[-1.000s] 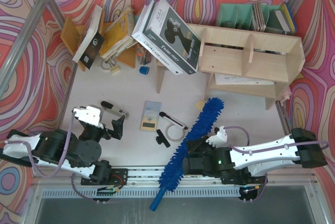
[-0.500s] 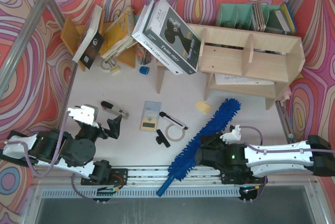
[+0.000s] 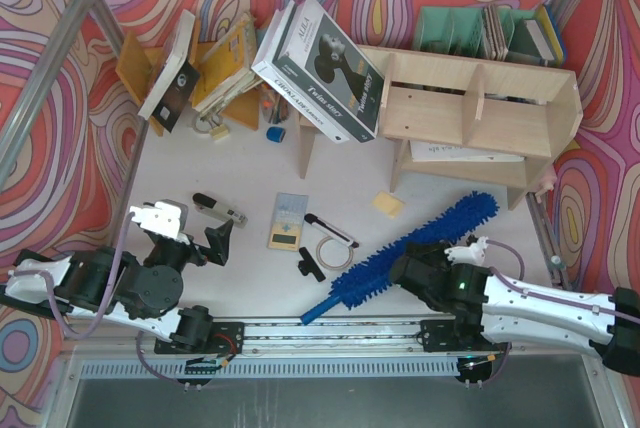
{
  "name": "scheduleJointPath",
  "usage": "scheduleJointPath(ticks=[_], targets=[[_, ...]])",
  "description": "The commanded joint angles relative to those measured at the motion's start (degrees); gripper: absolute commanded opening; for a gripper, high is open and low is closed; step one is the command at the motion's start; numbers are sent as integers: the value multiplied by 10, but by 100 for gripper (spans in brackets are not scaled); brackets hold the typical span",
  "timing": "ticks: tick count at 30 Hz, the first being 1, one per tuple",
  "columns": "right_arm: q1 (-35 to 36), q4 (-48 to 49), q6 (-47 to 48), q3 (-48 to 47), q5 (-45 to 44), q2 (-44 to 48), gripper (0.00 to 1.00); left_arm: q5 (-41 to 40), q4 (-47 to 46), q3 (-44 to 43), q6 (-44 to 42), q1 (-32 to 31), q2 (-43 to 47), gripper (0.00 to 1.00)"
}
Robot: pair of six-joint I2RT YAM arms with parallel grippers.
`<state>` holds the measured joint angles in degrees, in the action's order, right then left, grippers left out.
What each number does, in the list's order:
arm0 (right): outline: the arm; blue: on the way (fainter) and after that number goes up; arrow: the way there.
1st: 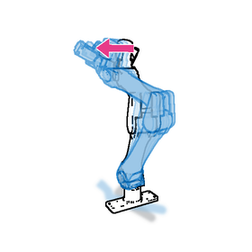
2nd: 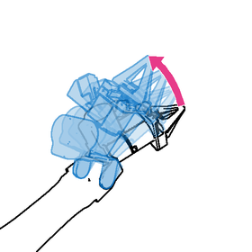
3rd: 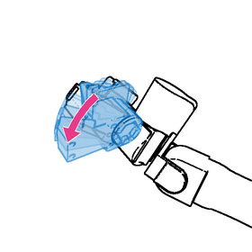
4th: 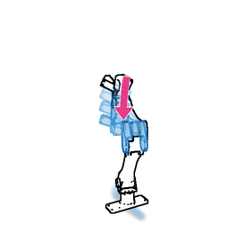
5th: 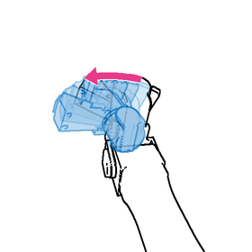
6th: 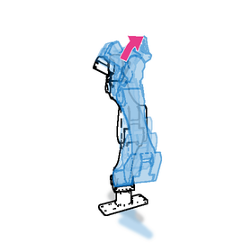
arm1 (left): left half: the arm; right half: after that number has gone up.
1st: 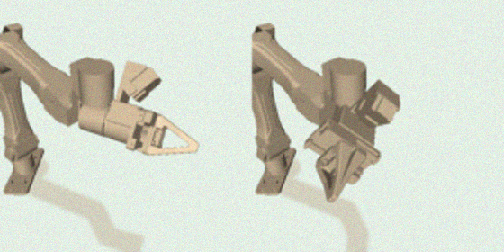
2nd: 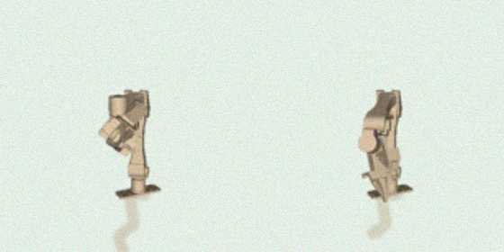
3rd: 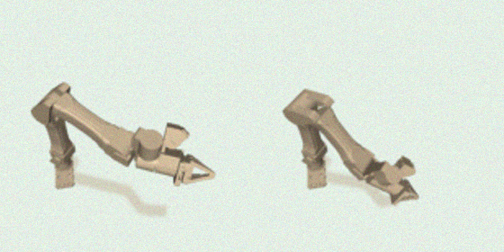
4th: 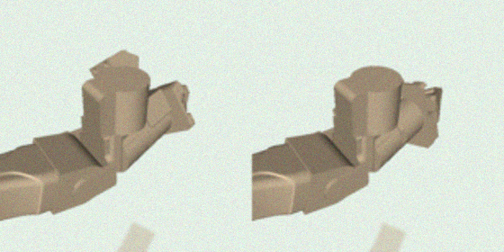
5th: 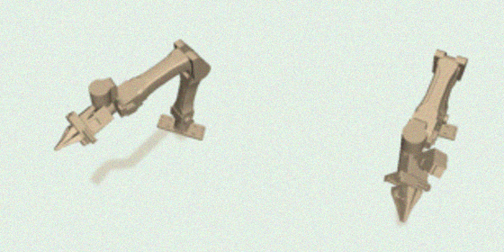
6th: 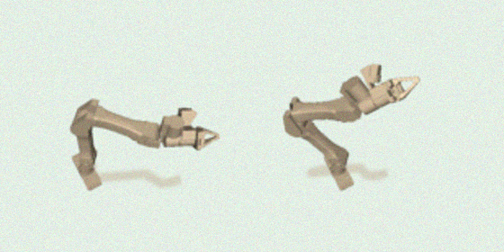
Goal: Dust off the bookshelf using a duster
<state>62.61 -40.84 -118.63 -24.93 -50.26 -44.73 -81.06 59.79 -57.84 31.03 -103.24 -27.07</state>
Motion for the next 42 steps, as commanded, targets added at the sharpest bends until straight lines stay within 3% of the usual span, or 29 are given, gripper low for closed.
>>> scheduleJointPath(ticks=[1,11,22,33,37,40,42], targets=[[-36,1,-344,22,-12,11,0,-4,-8,11,-6,-2,-4,98],[-135,121,-317,57,27,-16,0,-2,-13,12,-13,-2,-14,98],[-287,285,-179,66,128,-38,0,4,-18,15,-24,-2,-34,98],[-347,344,-138,55,164,-83,8,5,-18,15,-24,-2,-34,98],[-352,344,-137,51,169,-92,24,3,-19,16,-25,-2,-34,98],[-354,340,-144,52,173,-93,51,3,-19,16,-25,-2,-34,98],[-355,338,-143,53,175,-87,75,3,-19,16,-25,-2,-34,98]])
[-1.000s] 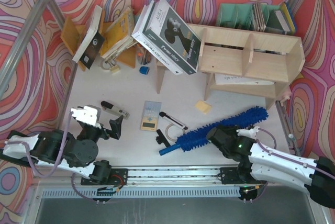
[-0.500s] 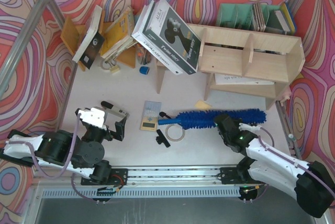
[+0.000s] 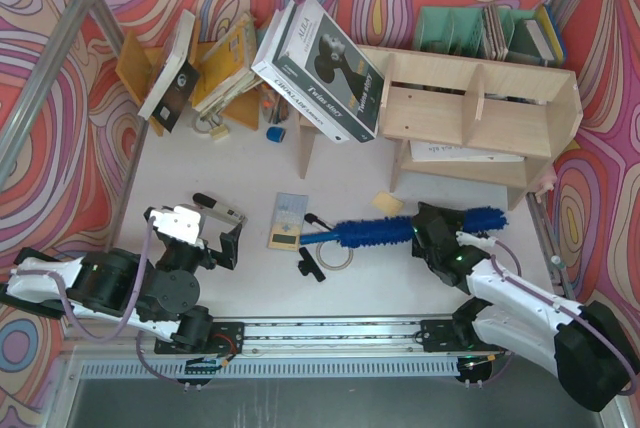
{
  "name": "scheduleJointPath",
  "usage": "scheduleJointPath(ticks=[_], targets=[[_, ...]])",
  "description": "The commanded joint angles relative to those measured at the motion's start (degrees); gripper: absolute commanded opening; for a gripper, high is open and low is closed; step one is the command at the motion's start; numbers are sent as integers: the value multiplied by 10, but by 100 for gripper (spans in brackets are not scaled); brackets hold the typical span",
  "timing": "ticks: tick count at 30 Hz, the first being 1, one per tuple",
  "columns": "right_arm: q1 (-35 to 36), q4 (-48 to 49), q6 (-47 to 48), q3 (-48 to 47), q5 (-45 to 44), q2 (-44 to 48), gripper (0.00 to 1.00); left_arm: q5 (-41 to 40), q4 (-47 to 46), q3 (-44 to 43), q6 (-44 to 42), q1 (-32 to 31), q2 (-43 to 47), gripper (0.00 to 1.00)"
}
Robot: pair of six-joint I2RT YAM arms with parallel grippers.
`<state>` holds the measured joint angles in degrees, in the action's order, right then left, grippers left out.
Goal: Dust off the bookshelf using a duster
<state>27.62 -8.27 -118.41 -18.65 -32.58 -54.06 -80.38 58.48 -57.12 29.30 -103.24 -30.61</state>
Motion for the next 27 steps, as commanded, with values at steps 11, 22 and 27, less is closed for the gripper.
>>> scheduleJointPath(ticks=[11,22,27], targets=[[-5,-75,-87,-29,-11,96,99,-15,-18,12,-6,-1,8,98],[-5,-227,17,-54,3,232,99,6,-214,61,-114,2,15,98],[-5,-224,218,-98,-9,249,99,132,-184,7,-91,128,-77,98]])
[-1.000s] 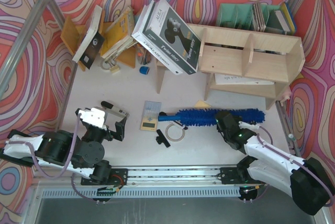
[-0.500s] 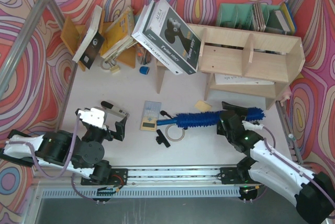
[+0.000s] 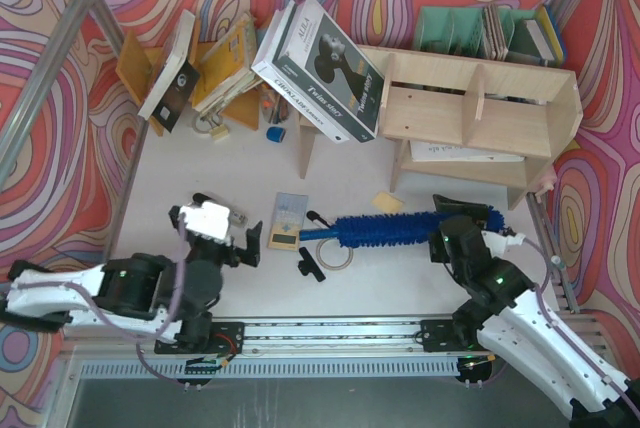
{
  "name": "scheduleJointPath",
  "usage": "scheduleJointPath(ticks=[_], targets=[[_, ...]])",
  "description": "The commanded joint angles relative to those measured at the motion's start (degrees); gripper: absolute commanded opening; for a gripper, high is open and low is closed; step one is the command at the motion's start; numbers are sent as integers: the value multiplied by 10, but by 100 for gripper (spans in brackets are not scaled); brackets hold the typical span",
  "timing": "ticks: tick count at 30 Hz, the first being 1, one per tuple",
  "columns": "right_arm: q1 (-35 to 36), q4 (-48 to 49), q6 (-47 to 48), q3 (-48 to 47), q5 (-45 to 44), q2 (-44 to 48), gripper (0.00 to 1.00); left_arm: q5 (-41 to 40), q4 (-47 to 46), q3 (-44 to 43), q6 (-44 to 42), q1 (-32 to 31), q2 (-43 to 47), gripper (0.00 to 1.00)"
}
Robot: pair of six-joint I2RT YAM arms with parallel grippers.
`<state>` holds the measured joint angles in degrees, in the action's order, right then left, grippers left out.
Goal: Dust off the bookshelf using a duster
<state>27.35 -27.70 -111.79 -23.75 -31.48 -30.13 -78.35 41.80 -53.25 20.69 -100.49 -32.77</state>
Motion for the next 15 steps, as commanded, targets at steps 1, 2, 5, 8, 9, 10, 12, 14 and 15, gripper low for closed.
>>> scheduleJointPath(ticks=[1,2,5,8,9,10,12,14,15], targets=[[-2,-29,192,-58,-22,7,99,174,-21,-37,-3,148,-67,98],[-3,-27,234,-70,-24,3,99,225,-25,-41,1,198,-84,98],[-2,3,382,-96,-20,-14,99,276,-19,-63,15,283,-144,98],[-2,60,540,-115,9,-25,99,285,-35,-80,-8,338,-198,98],[-2,74,590,-120,19,-29,99,296,-35,-89,-9,362,-211,98],[-2,82,626,-127,24,-32,99,296,-30,-99,-3,384,-224,98],[-2,94,701,-138,30,-37,99,268,-33,-107,4,416,-237,98],[-2,108,763,-145,21,-41,99,209,-77,-88,-8,430,-228,98],[-2,119,796,-144,18,-42,99,190,-127,-64,-29,437,-215,98]])
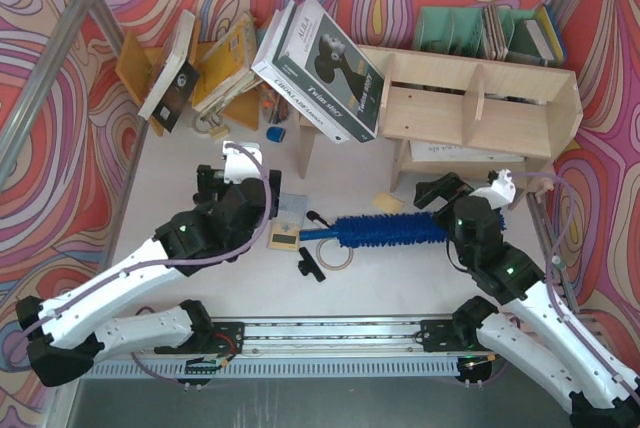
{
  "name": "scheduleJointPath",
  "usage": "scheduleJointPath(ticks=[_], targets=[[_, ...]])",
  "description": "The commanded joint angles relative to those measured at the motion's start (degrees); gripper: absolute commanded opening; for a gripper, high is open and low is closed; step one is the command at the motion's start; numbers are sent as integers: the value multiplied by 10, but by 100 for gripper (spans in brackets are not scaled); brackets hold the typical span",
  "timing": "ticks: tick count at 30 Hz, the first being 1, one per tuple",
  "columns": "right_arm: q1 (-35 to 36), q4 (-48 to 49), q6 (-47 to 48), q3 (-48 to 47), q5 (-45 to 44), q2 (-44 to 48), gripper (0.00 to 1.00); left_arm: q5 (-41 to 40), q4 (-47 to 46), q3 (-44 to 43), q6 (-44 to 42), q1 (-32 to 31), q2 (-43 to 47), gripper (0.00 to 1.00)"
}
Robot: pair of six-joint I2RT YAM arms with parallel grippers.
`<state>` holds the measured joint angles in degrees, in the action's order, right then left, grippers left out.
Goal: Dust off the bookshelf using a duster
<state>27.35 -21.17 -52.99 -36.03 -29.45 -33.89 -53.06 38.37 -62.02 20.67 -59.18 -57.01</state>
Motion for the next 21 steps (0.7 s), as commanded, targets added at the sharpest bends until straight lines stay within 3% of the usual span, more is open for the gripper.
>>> scheduleJointPath(ticks=[1,5,10,16,21], targets=[[-2,65,236,-19,-8,-5,99,-67,-151,55,-59,31,43,98],[-3,107,314,-6,-39,-6,99,-35,-380,189,-182,92,93,98],[-2,162,366,33,-52,-8,99,-41,-420,248,-135,223,62,98],[-2,230,386,89,-56,-4,99,-40,-599,354,-162,304,-43,98],[-2,260,393,112,-84,-34,99,26,-753,413,-168,387,-126,98]])
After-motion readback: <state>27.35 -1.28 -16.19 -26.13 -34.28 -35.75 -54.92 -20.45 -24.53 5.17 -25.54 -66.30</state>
